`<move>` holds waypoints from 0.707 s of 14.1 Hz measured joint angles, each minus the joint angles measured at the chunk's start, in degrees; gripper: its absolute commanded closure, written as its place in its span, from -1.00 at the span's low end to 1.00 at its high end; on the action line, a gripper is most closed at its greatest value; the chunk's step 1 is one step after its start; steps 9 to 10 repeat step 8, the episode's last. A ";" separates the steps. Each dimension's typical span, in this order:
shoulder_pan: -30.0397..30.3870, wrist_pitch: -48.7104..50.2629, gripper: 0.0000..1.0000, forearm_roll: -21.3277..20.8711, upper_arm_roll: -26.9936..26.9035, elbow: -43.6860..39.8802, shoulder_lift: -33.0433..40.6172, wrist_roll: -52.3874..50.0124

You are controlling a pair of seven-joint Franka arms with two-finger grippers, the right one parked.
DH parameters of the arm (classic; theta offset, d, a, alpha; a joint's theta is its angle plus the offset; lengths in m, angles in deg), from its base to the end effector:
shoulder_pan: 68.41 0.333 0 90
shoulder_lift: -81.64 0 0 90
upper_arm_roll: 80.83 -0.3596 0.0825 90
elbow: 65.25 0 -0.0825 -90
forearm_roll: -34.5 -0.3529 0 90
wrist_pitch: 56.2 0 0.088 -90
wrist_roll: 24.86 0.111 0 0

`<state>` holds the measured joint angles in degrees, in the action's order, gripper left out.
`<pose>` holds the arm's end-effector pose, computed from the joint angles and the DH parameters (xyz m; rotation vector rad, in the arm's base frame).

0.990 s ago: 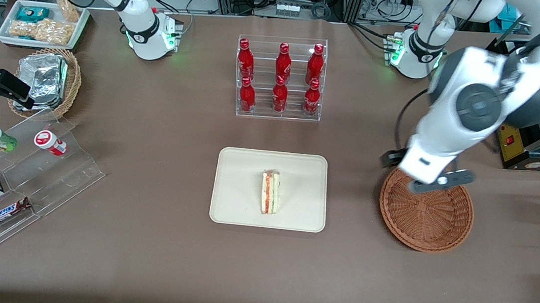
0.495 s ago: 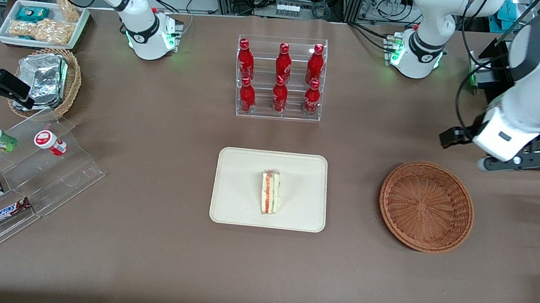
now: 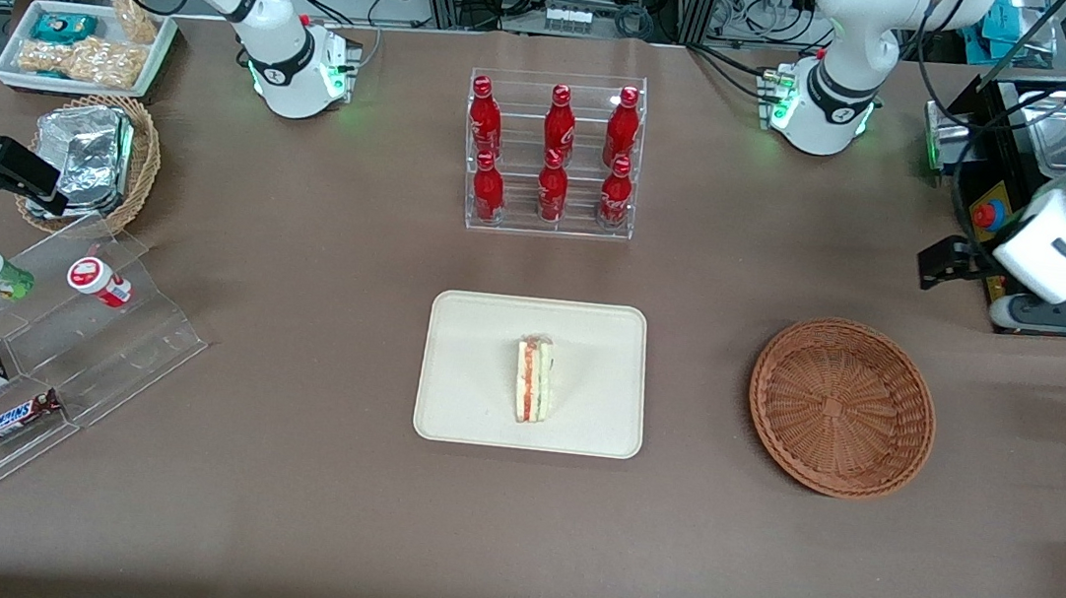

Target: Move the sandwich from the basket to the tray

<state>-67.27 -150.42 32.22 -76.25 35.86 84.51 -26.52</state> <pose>0.5048 -0.0273 0.6105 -3.0927 0.0544 0.1057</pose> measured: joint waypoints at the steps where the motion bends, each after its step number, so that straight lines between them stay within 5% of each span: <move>1: 0.00 -0.01 -1.00 0.21 -0.77 -0.88 -0.01 1.37; 10: -1.83 -0.07 -1.00 1.60 -4.23 -4.84 -1.12 2.37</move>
